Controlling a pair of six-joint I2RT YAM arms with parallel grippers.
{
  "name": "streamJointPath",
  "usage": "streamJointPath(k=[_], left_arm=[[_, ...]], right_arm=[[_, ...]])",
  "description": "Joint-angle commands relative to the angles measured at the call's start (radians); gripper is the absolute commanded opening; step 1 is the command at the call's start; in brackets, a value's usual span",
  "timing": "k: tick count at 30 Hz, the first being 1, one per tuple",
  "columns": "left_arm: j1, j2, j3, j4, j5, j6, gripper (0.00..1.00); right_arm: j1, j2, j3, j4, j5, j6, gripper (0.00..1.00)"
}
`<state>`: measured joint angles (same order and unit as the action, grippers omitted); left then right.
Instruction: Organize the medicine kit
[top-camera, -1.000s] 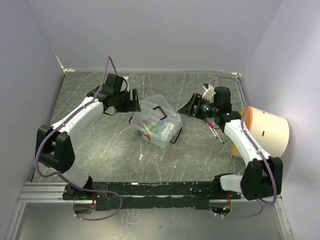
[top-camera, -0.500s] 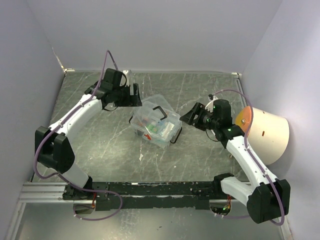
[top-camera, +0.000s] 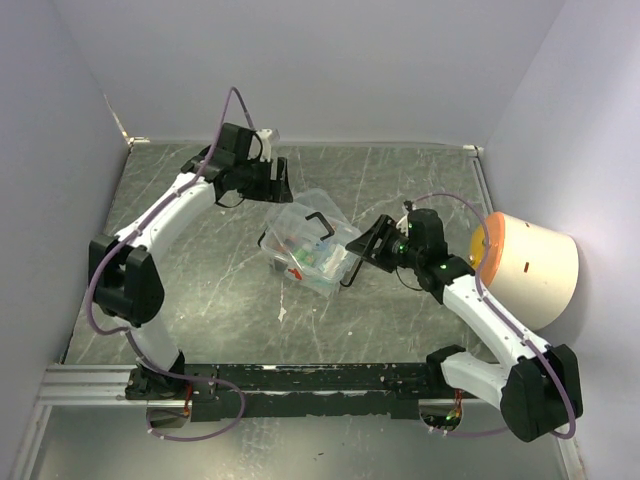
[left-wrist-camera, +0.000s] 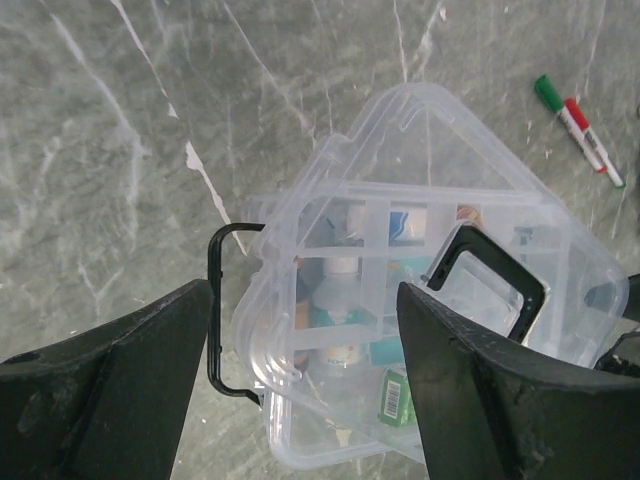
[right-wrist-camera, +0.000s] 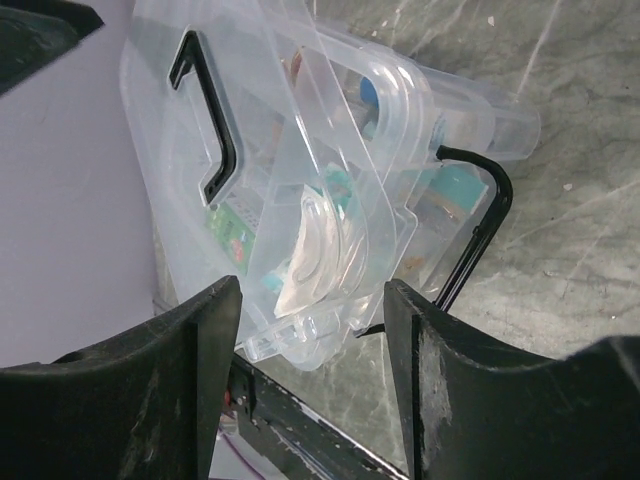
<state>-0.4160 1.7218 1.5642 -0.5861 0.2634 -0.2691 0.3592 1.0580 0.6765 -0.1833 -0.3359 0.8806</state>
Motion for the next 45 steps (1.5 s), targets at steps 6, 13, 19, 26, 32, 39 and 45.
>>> streamJointPath(k=[6,13,19,26,32,39,45], left_arm=[[0.005,0.079,0.015,-0.042,0.15,0.032,0.81],[0.006,-0.024,-0.148,-0.011,0.06,-0.03,0.63],[0.005,-0.147,-0.267,0.019,0.049,-0.049,0.6],[0.005,-0.194,-0.335,0.02,0.115,-0.064,0.6],[0.005,-0.217,-0.338,-0.002,0.122,-0.052,0.6],[0.005,-0.214,-0.328,-0.005,0.112,-0.053,0.61],[0.005,-0.191,-0.333,0.006,0.084,-0.077,0.61]], right_arm=[[0.012,0.015,-0.036,0.068,0.07,0.077,0.47],[0.011,0.064,0.0,0.043,0.11,0.05,0.31],[0.008,0.096,0.041,0.032,0.152,0.001,0.3],[0.006,0.146,0.097,0.03,0.164,-0.037,0.3],[0.006,0.139,0.102,0.003,0.204,-0.049,0.3],[0.006,0.109,0.099,-0.022,0.2,-0.063,0.42],[0.006,0.1,0.058,-0.006,0.177,-0.046,0.46]])
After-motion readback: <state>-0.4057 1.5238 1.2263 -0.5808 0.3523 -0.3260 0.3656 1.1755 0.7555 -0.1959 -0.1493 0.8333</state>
